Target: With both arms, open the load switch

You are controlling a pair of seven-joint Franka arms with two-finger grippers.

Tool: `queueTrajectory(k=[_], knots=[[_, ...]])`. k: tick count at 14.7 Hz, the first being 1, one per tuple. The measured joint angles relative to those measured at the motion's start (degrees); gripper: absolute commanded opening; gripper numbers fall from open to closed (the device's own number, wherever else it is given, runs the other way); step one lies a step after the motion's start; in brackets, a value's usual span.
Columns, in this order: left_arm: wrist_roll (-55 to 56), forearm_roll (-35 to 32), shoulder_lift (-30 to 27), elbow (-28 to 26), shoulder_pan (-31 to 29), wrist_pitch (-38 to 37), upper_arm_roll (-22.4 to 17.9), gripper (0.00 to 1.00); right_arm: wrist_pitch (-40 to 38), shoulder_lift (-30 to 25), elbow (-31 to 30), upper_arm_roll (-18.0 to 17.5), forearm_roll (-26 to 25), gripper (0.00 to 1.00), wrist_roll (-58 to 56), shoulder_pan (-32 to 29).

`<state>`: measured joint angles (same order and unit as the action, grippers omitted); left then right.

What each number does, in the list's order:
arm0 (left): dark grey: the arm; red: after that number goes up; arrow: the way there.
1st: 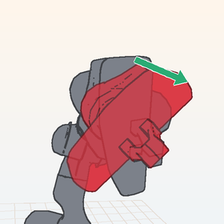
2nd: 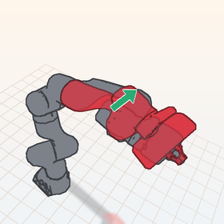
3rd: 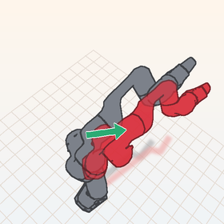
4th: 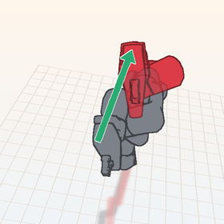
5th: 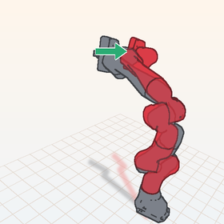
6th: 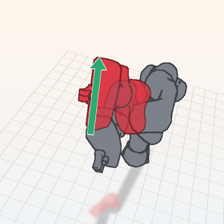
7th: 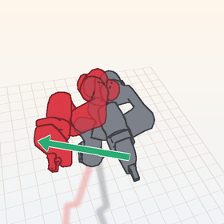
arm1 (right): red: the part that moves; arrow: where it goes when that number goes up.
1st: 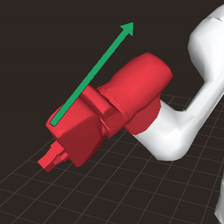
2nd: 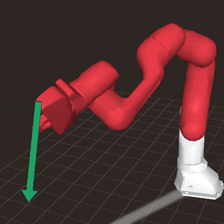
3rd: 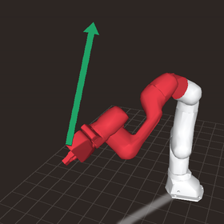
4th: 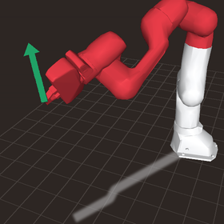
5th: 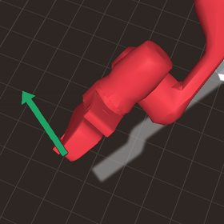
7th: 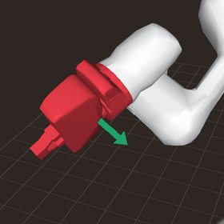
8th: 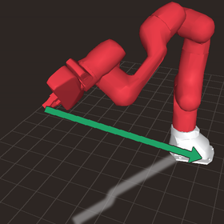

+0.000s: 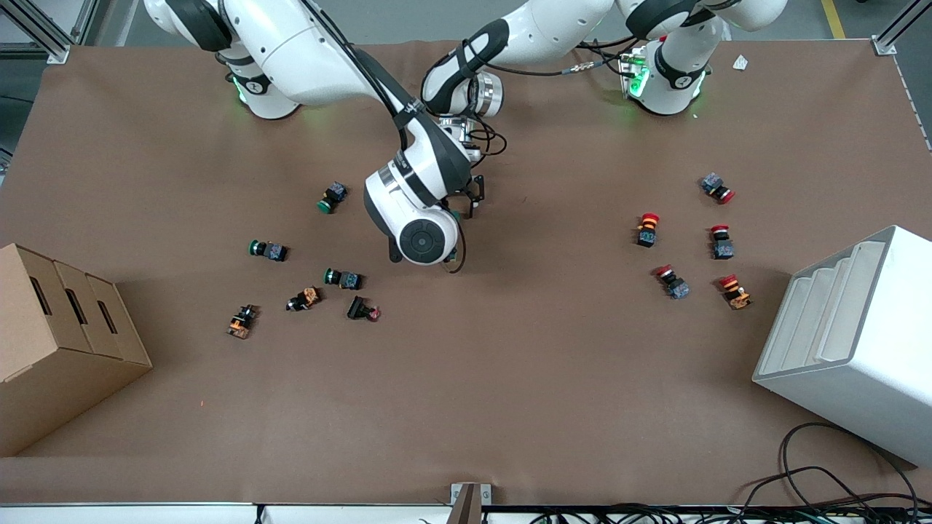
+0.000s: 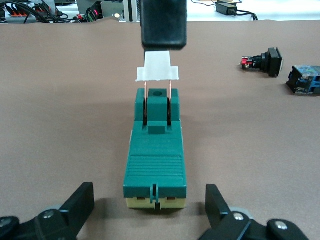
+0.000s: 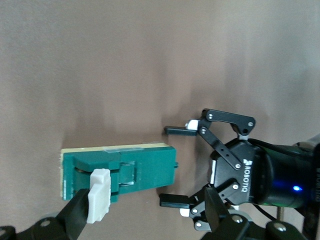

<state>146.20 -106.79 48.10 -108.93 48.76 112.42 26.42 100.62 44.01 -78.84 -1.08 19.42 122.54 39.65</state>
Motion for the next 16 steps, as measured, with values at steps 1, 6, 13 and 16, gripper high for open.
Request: queueTrajectory(k=[1, 6, 13, 16], knots=[[0.0, 0.0, 0.0, 0.0, 0.0, 0.0, 0.0, 0.98, -0.6, 0.0, 0.2, -0.3, 0.0, 1.0, 0.0, 0.0], [0.8, 0.0, 0.0, 0.0, 0.1, -0.2, 0.0, 0.98, -3.1, 0.0, 0.4, -1.9, 0.0, 1.0, -0.8, -0.1], [0.9, 0.0, 0.0, 0.0, 0.2, -0.3, 0.0, 0.98, -5.7, 0.1, -0.3, -2.6, 0.0, 1.0, -2.5, 0.0], [0.9, 0.0, 0.0, 0.0, 0.2, -0.3, 0.0, 0.98, -5.7, 0.2, -1.0, -2.7, 0.0, 1.0, -2.6, 0.1]])
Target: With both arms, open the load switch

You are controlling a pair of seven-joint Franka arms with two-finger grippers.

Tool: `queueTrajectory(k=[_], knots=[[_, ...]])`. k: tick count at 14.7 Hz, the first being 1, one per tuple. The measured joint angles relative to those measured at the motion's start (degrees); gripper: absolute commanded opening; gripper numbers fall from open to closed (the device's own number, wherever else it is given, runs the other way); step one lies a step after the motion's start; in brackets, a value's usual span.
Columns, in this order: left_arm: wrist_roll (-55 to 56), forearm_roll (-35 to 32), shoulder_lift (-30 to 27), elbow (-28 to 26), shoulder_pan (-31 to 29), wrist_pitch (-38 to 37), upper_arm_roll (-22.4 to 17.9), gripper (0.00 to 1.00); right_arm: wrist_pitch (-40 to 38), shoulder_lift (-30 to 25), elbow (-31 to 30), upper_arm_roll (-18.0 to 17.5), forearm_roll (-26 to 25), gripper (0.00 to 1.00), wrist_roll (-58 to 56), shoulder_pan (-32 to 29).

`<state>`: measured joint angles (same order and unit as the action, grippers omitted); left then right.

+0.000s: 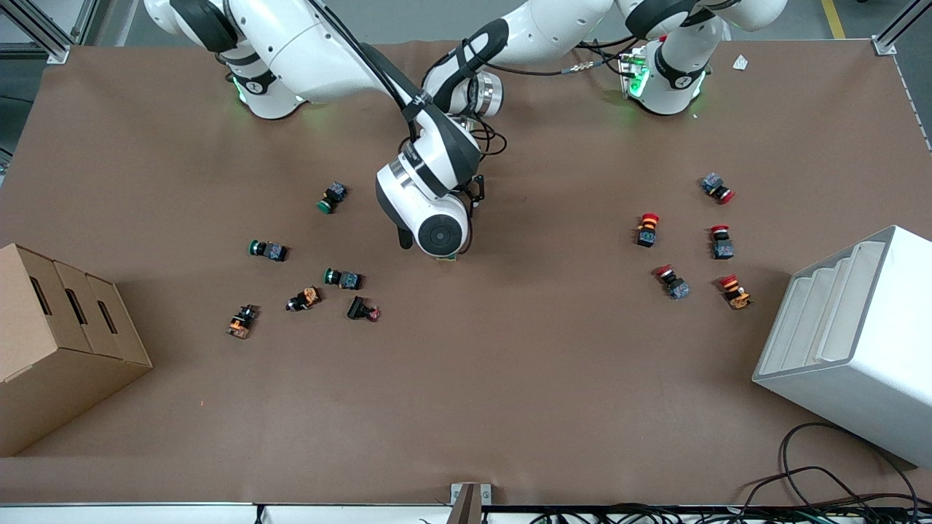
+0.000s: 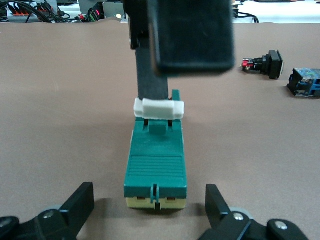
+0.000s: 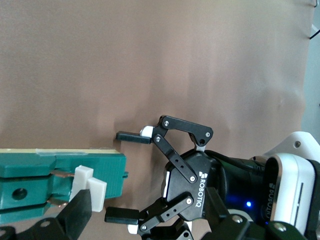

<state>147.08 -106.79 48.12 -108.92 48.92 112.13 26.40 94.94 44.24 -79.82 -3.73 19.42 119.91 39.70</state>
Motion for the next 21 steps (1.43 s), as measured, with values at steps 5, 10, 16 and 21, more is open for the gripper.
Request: queueTrajectory(k=[5, 10, 16, 21], knots=[[0.0, 0.0, 0.0, 0.0, 0.0, 0.0, 0.0, 0.98, 1.2, 0.1, -1.5, -0.2, 0.0, 1.0, 0.0, 0.5], [0.0, 0.0, 0.0, 0.1, 0.0, 0.0, 0.1, 0.98, 3.1, 0.1, -2.8, -0.2, -0.1, 1.0, 0.0, 0.8], [0.0, 0.4, 0.0, 0.6, 0.0, 0.0, 0.3, 0.98, 2.4, -0.2, -1.7, 0.5, -0.8, 1.0, -5.2, -0.2], [-8.9, 12.6, -3.5, 3.1, 0.0, 0.1, 1.4, 0.98, -3.9, -3.8, 3.7, 1.1, -10.7, 1.0, -22.5, -7.1]])
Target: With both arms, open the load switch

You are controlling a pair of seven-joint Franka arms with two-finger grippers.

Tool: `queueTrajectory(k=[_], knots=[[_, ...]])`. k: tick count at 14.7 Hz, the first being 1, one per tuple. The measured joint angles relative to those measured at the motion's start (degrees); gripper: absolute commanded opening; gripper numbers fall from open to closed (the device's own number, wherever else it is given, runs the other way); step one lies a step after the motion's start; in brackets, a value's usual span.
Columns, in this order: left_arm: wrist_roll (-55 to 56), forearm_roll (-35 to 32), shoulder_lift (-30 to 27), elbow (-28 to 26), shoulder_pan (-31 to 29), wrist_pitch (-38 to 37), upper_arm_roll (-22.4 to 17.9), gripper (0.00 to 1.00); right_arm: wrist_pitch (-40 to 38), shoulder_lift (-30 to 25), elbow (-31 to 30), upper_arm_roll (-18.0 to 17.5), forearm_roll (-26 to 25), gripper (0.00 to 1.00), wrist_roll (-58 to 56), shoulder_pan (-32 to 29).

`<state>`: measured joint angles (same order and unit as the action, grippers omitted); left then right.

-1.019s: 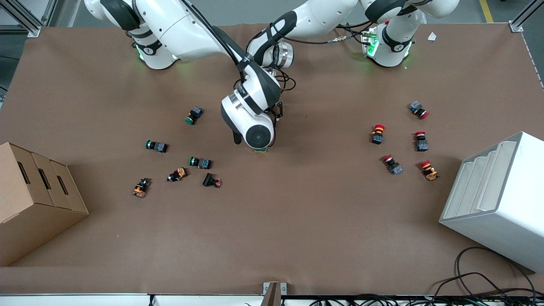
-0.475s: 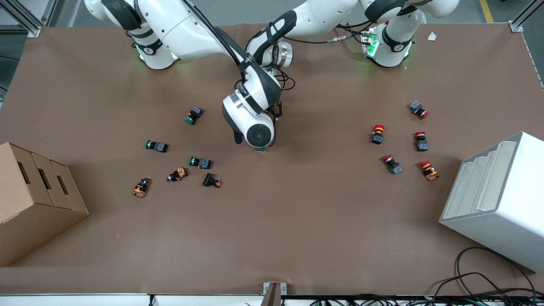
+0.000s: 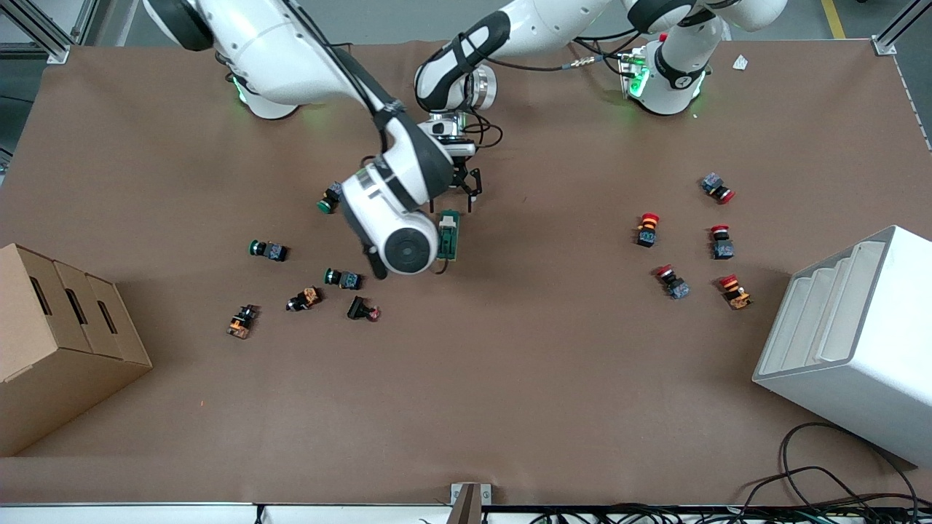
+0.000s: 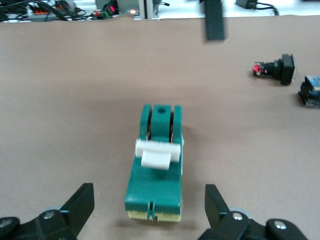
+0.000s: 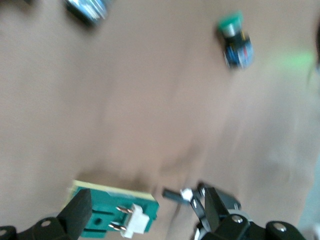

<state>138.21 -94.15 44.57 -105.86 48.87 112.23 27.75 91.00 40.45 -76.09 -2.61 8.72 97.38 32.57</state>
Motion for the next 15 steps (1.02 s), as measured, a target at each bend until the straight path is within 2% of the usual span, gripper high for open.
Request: queueTrajectory(k=[3, 6, 9, 11, 15], knots=[[-8.0, 12.3, -4.3, 3.3, -0.7, 0.0, 0.5, 0.98, -1.4, -4.7, 0.3, 0.3, -1.5, 1.0, -16.7, -6.3], [-22.1, 27.2, -10.4, 8.3, -4.4, 0.0, 0.6, 0.99, -3.3, -9.0, 0.3, 0.5, -2.1, 1.0, -36.1, -14.5], [-37.7, 43.5, -16.9, 14.6, -11.9, 0.0, 0.5, 1.0, -5.0, -12.5, 0.3, 0.5, -2.7, 1.0, -54.5, -21.2], [-48.8, 53.4, -20.4, 18.1, -18.5, -0.2, 0.4, 1.0, -6.3, -14.7, 0.4, 0.5, -5.0, 1.0, -65.3, -24.4], [-64.8, 63.6, -24.9, 19.9, -31.4, -3.7, 0.4, 1.0, -8.2, -18.6, 0.4, 0.5, -9.3, 1.0, -82.3, -28.9]])
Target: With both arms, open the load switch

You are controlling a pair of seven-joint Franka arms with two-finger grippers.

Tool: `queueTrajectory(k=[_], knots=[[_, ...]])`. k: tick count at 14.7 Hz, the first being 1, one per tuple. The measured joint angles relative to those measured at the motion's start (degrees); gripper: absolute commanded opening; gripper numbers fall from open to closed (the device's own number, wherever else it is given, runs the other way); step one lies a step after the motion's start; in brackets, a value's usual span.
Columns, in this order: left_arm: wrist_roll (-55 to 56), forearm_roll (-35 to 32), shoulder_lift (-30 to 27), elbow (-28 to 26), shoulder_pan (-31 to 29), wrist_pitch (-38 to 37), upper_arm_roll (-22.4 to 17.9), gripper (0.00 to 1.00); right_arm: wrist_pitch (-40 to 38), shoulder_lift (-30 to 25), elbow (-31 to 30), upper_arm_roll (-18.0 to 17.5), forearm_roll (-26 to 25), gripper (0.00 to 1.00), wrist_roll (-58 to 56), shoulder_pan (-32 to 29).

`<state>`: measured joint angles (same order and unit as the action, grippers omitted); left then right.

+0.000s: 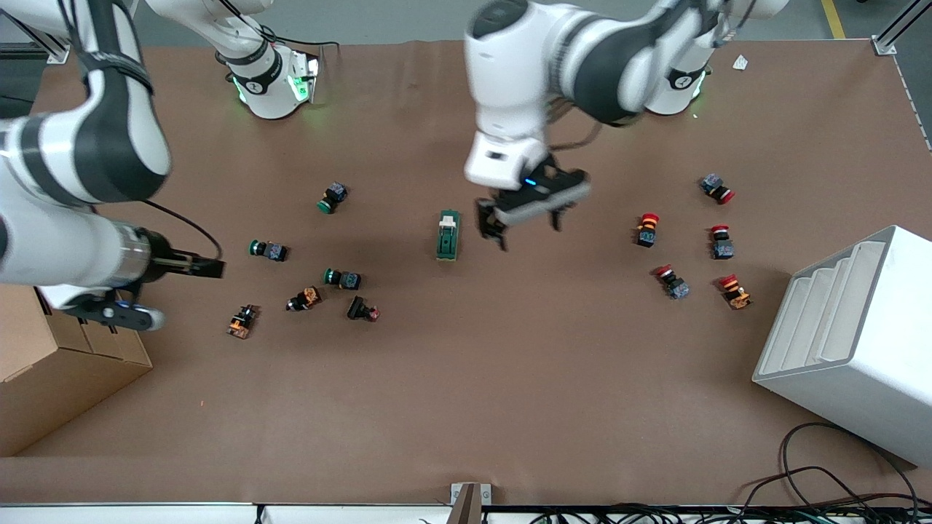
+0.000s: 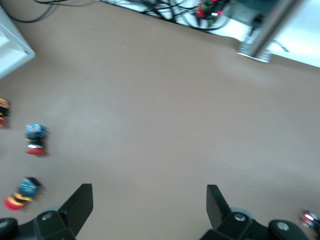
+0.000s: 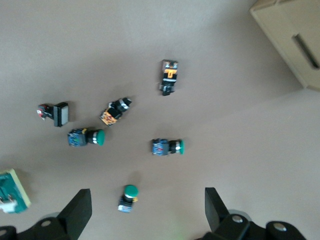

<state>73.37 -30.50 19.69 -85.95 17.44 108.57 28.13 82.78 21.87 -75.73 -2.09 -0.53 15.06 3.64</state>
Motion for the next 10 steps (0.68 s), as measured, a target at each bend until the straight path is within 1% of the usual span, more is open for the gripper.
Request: queueTrajectory(k=[3, 5, 6, 8, 10], knots=[[-9.9, 4.7, -1.9, 0.8, -8.6, -3.1, 0.1, 1.0, -0.3, -2.1, 0.0, 0.0, -0.5, 1.0, -7.9, -3.9], [-19.9, 6.4, -3.1, 2.3, -13.2, -4.9, -0.1, 1.0, -0.4, -3.0, 0.0, 0.0, -0.6, 1.0, -12.5, -6.7], [-26.0, 7.6, -4.0, 2.8, -14.5, -5.6, -1.1, 1.0, -0.5, -3.3, 0.0, 0.1, -0.6, 1.0, -14.4, -8.0], [-38.0, 12.6, -7.0, 3.2, -14.4, -7.2, -6.7, 1.0, -0.7, -3.9, 0.0, 0.0, -0.6, 1.0, -16.8, -10.2], [-48.3, 18.6, -10.4, 3.3, -14.1, -9.6, -12.6, 1.0, -1.0, -4.3, 0.2, -0.1, -0.6, 1.0, -17.4, -10.9]])
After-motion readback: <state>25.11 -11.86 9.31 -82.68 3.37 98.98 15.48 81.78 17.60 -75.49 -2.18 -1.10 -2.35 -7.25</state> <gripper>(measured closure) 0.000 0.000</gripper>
